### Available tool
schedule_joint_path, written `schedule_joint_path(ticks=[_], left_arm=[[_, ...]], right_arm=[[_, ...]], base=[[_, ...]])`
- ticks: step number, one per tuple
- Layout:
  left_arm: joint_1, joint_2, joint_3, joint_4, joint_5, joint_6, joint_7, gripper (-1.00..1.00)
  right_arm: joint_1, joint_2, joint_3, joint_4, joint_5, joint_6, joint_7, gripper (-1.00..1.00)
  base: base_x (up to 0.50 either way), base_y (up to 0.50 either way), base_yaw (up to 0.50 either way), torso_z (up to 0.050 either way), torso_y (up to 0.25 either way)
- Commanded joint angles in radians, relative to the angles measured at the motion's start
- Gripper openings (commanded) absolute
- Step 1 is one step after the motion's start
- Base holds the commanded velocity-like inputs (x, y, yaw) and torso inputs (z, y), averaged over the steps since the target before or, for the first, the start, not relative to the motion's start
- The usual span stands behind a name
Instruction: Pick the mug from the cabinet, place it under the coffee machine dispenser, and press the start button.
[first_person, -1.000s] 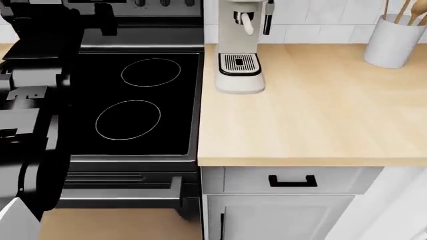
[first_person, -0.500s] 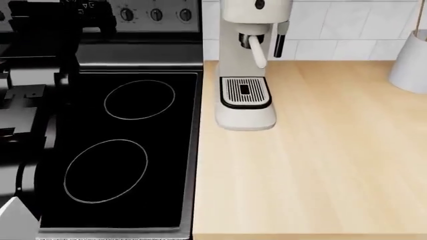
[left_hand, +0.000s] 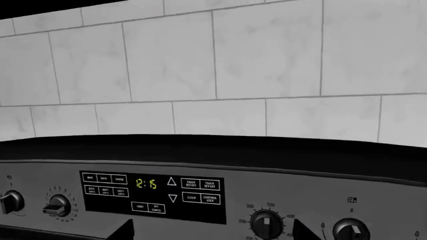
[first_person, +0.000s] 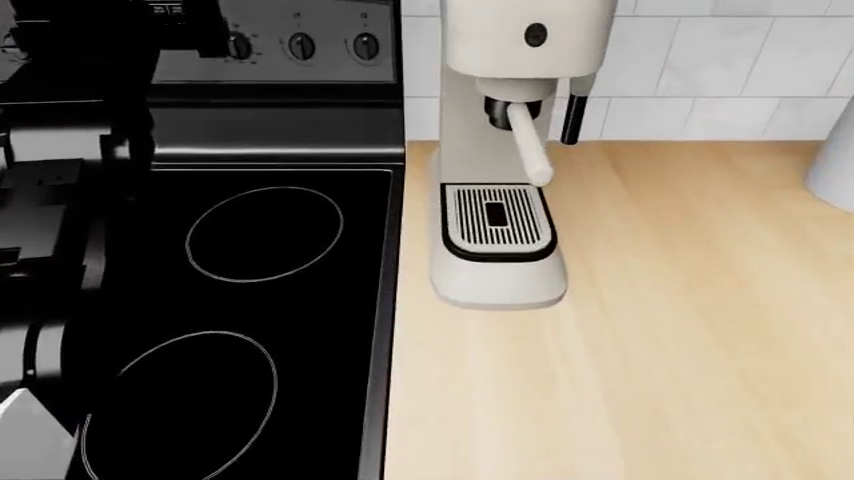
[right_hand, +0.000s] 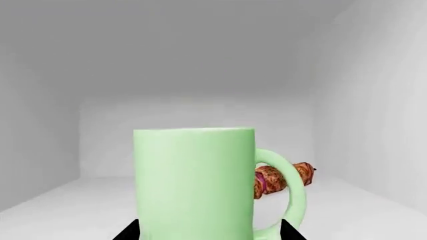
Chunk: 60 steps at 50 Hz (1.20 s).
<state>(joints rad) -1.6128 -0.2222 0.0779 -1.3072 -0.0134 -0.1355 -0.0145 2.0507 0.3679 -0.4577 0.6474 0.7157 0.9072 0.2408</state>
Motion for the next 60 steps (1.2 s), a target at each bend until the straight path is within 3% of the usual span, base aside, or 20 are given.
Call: schedule_joint_path(ticks=[1,12,13,25,33,39,53,60], left_arm=[[-0.009,-0.004,-0.003,0.000,-0.003,0.000,0.005,1.00],[-0.017,-0.002,-0.001,0.001,-0.002,0.002,0.006,1.00],[-0.018,-0.001,-0.001,0.002,-0.003,0.002,0.006,1.00],[-0.026,0.000,0.000,0.002,-0.005,0.003,0.007,1.00],[-0.025,-0.004,-0.001,0.002,-0.007,0.008,0.008,1.00],[-0.022,-0.006,-0.002,0.002,-0.007,0.009,0.008,1.00],[-0.021,-0.005,0.002,0.006,-0.010,0.007,0.008,1.00],[-0.021,-0.004,0.004,0.005,-0.012,0.008,0.007,1.00]], right_arm=[[-0.053,-0.022,-0.006,0.098,-0.029,-0.090,-0.017,1.00],[-0.057,-0.049,-0.015,0.114,-0.024,-0.117,-0.070,1.00],[-0.059,-0.053,-0.024,0.125,-0.028,-0.114,-0.075,-1.00],[-0.075,-0.058,-0.002,0.147,0.000,-0.091,-0.076,-1.00],[-0.089,-0.009,0.097,-0.180,0.021,-0.225,0.027,-1.00],[-0.059,0.000,0.107,-0.261,0.010,-0.260,0.044,-1.00],[-0.061,0.020,0.078,-0.287,-0.015,-0.229,0.068,-1.00],[-0.066,0.023,0.074,-0.285,-0.018,-0.231,0.066,-1.00]], base=[[0.00,0.00,0.00,0.000,0.000],[0.00,0.00,0.00,0.000,0.000],[0.00,0.00,0.00,0.000,0.000],[0.00,0.00,0.00,0.000,0.000],[0.00,0.00,0.00,0.000,0.000],[0.00,0.00,0.00,0.000,0.000],[0.00,0.00,0.00,0.000,0.000],[-0.50,0.00,0.00,0.000,0.000]])
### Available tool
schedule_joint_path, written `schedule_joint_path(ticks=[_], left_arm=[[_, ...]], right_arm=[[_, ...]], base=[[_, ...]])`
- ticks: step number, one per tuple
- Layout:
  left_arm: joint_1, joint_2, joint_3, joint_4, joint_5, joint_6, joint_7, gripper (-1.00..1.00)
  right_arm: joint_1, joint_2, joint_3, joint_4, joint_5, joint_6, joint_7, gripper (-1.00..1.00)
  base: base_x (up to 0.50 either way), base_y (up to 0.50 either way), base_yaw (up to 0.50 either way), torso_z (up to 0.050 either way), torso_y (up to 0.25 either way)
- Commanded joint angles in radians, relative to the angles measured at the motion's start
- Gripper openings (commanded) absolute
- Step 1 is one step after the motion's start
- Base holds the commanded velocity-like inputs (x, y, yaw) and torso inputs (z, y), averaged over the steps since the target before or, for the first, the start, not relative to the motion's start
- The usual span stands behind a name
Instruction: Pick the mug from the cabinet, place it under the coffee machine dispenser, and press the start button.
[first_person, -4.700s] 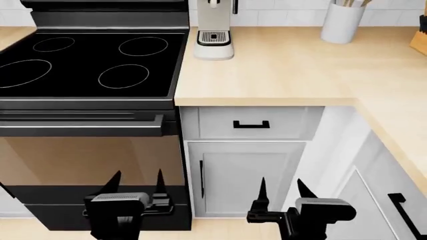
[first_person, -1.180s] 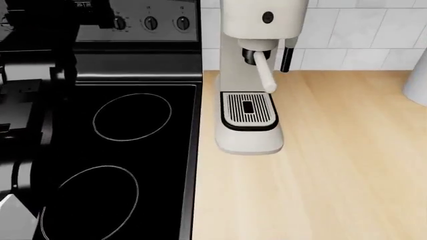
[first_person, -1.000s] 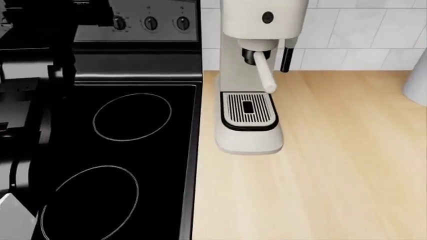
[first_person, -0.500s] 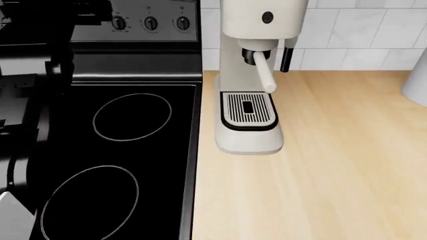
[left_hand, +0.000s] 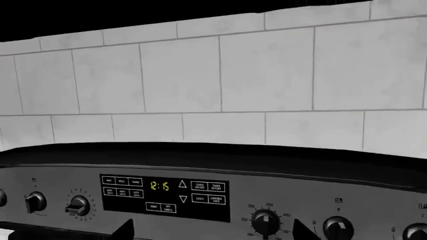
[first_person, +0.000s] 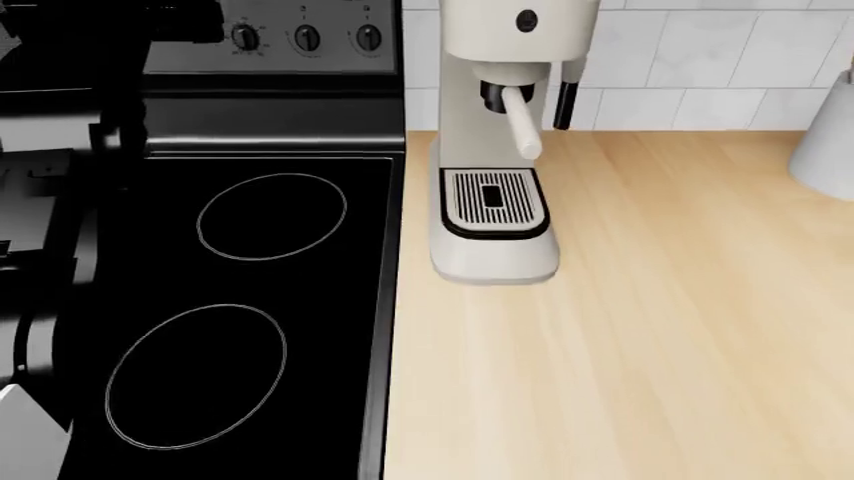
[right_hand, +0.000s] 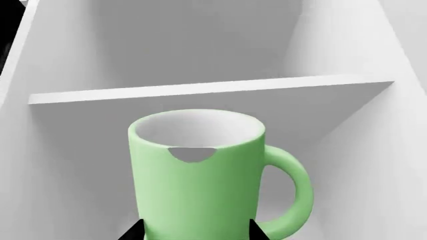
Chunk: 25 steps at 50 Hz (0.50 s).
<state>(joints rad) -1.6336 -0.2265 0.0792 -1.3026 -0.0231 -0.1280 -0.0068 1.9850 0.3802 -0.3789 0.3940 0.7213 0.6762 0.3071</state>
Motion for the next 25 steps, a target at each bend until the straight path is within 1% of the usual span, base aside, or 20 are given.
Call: schedule_joint_path(ticks=[1,9,17,21,25], left_arm=[[0.000,0.000,0.003,0.001,-0.002,0.000,0.000,1.00],[-0.002,-0.001,0.004,-0.001,-0.005,0.000,0.002,1.00],[0.002,-0.001,0.003,-0.003,-0.007,0.002,0.003,1.00],[0.005,-0.002,0.001,-0.003,-0.007,0.003,0.003,1.00],[0.009,-0.002,0.000,-0.003,-0.007,0.004,0.002,1.00]], right_arm=[[0.000,0.011,-0.005,-0.031,-0.024,0.000,0.000,-1.00],[-0.002,0.009,-0.001,-0.034,-0.021,-0.003,0.002,-1.00],[-0.019,0.022,0.017,-0.103,0.015,0.057,0.046,-1.00],[-0.054,0.048,0.048,-0.199,0.067,0.135,0.108,-1.00],[-0.107,0.082,0.097,-0.340,0.150,0.231,0.190,-1.00]], base=[[-0.50,0.00,0.00,0.000,0.000],[-0.50,0.00,0.00,0.000,0.000],[0.00,0.00,0.00,0.000,0.000],[0.00,0.00,0.00,0.000,0.000],[0.00,0.00,0.00,0.000,0.000]])
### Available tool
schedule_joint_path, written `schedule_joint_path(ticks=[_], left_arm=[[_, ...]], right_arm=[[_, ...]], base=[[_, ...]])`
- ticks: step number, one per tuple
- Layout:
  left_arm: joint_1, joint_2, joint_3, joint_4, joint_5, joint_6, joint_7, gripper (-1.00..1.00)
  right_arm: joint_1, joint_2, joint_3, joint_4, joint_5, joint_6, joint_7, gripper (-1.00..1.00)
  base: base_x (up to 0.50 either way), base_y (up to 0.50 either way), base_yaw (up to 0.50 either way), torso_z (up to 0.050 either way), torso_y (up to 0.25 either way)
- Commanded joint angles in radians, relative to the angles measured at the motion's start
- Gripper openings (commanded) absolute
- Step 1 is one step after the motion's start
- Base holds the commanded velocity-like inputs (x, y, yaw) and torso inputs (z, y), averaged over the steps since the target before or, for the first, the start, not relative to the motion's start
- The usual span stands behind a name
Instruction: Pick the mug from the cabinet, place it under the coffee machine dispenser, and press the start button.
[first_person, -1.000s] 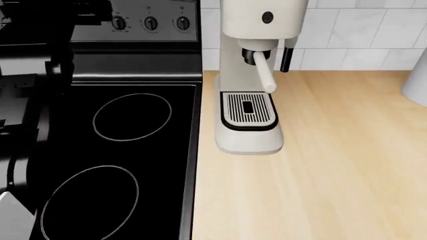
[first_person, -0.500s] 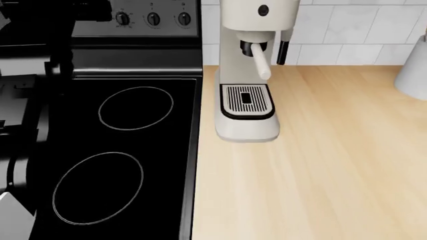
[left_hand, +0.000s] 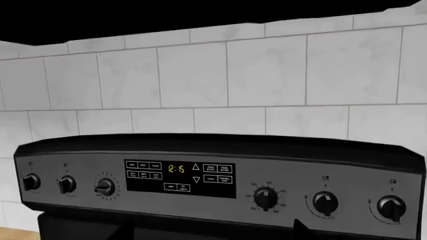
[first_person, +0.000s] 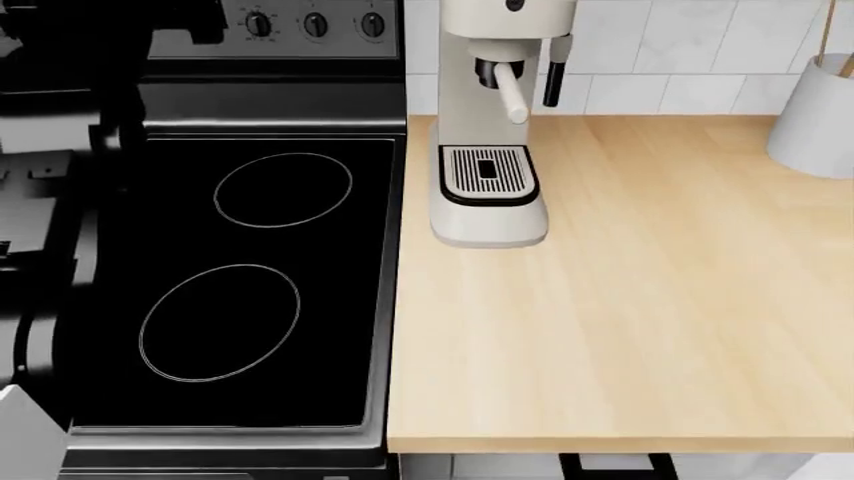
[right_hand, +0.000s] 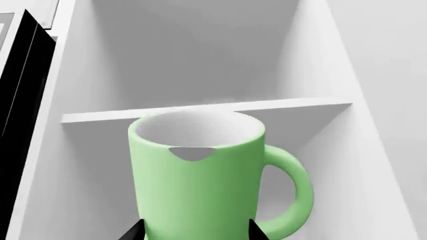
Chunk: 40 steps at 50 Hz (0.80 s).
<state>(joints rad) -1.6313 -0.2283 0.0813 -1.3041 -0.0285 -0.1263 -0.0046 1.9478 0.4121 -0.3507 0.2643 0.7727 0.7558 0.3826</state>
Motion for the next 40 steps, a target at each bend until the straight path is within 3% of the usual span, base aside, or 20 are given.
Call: schedule_joint_path(ticks=[1,13,23,40], left_arm=[[0.009,0.000,-0.003,-0.001,-0.002,0.002,0.000,1.00],[0.016,0.000,-0.003,-0.002,-0.002,0.005,0.002,1.00],[0.022,0.002,-0.005,-0.002,-0.001,0.007,0.000,1.00],[0.023,0.000,-0.005,-0.001,-0.001,0.005,0.001,1.00]], right_arm=[[-0.080,0.056,0.082,-0.245,0.122,0.175,0.135,-1.00],[-0.230,0.105,0.265,-0.565,0.439,0.396,0.385,-1.00],[-0.427,0.129,0.370,-0.728,0.637,0.443,0.529,-1.00],[-0.773,0.167,0.462,-0.891,0.646,0.385,0.519,-1.00]], base=[[0.00,0.00,0.00,0.000,0.000],[0.00,0.00,0.00,0.000,0.000],[0.00,0.00,0.00,0.000,0.000],[0.00,0.00,0.00,0.000,0.000]])
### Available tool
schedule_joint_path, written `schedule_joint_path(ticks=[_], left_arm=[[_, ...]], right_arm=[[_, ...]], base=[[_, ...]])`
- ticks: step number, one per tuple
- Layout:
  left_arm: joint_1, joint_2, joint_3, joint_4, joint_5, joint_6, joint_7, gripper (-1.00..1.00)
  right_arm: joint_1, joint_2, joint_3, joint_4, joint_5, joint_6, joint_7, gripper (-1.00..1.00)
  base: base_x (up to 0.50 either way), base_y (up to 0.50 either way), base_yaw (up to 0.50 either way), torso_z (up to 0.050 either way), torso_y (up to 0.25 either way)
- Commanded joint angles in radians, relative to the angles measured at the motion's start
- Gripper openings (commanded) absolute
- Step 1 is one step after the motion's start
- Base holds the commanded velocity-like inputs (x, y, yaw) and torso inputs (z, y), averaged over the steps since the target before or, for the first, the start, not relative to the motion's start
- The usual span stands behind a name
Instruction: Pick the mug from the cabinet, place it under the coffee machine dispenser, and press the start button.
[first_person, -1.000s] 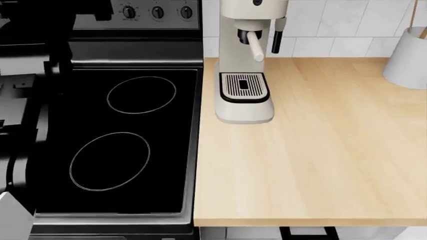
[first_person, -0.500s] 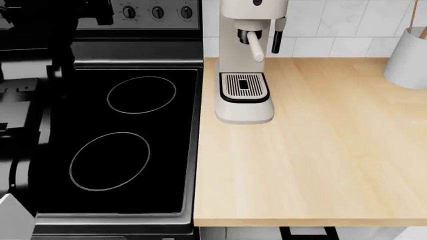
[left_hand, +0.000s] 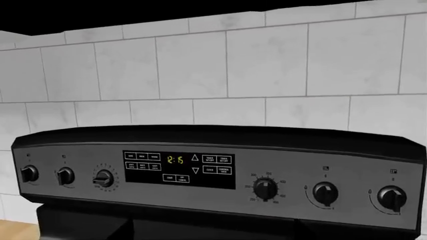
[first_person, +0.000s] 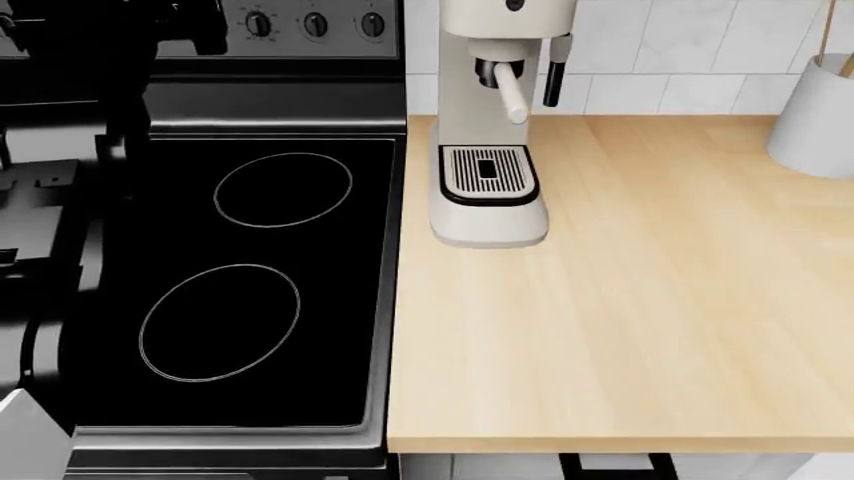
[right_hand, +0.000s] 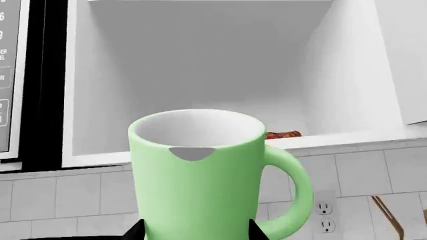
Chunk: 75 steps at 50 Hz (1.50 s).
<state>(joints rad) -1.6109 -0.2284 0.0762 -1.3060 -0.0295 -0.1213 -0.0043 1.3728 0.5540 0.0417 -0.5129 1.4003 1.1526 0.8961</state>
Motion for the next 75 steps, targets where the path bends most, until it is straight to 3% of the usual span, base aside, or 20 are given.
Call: schedule_joint_path(ticks=[1,10,23,44,62,75], left_arm=[[0.002,0.000,0.000,0.000,0.000,0.000,0.000,1.00],[0.003,0.000,0.001,0.000,0.000,0.001,0.000,1.00],[0.011,-0.002,0.001,0.000,0.001,0.004,0.000,1.00],[0.009,-0.006,-0.002,0.000,0.003,0.004,0.004,1.00],[0.011,-0.002,-0.002,0.000,0.007,0.004,0.003,1.00],[0.010,0.002,-0.001,0.000,0.004,0.002,0.007,1.00]], right_arm=[[-0.214,0.029,0.077,-0.119,0.018,-0.015,0.003,-1.00],[-0.339,0.062,0.131,-0.141,-0.027,-0.051,-0.045,-1.00],[-0.567,0.087,0.154,-0.084,-0.236,-0.162,-0.230,-1.00],[-0.650,0.095,0.145,-0.047,-0.311,-0.199,-0.259,-1.00],[-0.675,0.102,0.149,-0.046,-0.333,-0.216,-0.258,-1.00],[-0.793,0.085,0.079,-0.036,-0.465,-0.276,-0.279,-1.00]], base=[[0.00,0.00,0.00,0.000,0.000],[0.00,0.00,0.00,0.000,0.000],[0.00,0.00,0.00,0.000,0.000],[0.00,0.00,0.00,0.000,0.000],[0.38,0.02,0.00,0.000,0.001],[0.00,0.00,0.00,0.000,0.000]])
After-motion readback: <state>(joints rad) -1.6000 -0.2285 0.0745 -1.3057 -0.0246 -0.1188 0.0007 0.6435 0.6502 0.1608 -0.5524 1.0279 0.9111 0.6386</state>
